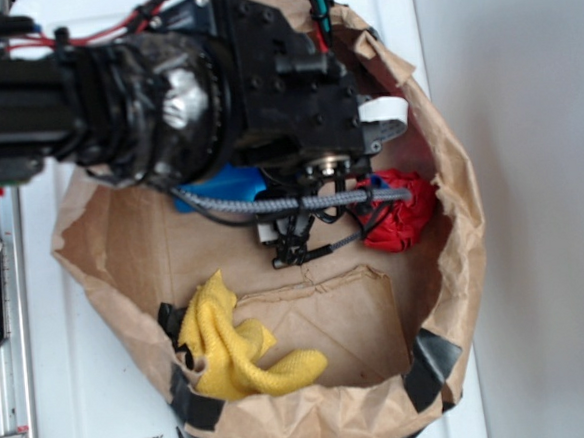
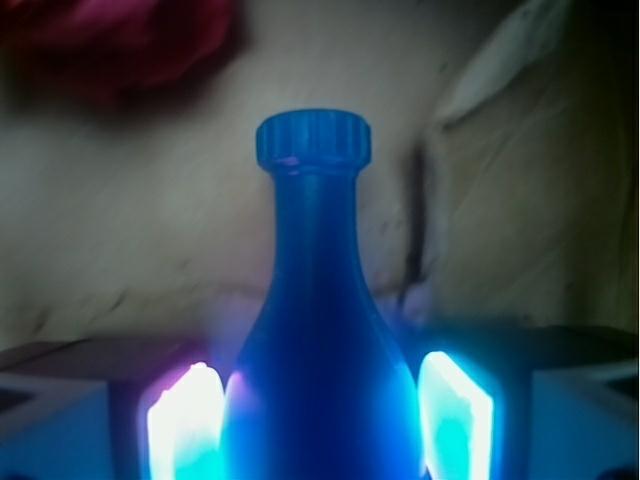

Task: Grab the blue bottle.

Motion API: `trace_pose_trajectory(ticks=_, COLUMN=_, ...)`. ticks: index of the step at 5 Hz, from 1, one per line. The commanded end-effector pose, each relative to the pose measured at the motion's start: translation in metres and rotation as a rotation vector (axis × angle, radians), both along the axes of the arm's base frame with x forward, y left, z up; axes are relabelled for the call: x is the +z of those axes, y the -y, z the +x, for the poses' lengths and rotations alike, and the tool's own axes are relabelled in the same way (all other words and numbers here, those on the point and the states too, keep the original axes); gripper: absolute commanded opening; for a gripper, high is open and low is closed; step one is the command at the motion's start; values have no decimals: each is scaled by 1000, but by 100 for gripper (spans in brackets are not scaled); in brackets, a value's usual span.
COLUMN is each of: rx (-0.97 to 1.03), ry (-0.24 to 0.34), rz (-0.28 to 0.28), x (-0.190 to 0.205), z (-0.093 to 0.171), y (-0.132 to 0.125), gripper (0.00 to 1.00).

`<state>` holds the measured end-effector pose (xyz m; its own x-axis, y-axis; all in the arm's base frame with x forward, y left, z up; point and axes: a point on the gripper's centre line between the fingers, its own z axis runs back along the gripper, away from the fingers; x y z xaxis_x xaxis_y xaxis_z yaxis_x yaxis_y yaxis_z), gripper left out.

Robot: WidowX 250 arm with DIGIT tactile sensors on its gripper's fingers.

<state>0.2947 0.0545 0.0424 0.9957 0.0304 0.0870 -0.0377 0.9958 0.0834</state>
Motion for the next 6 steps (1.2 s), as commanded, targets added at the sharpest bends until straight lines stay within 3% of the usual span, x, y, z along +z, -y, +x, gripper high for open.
trace_pose_trajectory(ticks=1, rx=-205, ry=131, rz=-168, x=81, z=-14, y=-4, gripper=0)
trace_pose_trajectory(ticks=3, rx=-185, ry=236, rz=12, x=128, z=-47, y=1, gripper=0)
trace_pose_trajectory(ticks=4, rx=-128, ry=202, rz=-56, x=140, z=-48, y=-12, gripper=0)
trace_pose_trajectory(ticks=6, rx=75, ry=66, rz=-211, x=130, z=-30, y=-20, gripper=0)
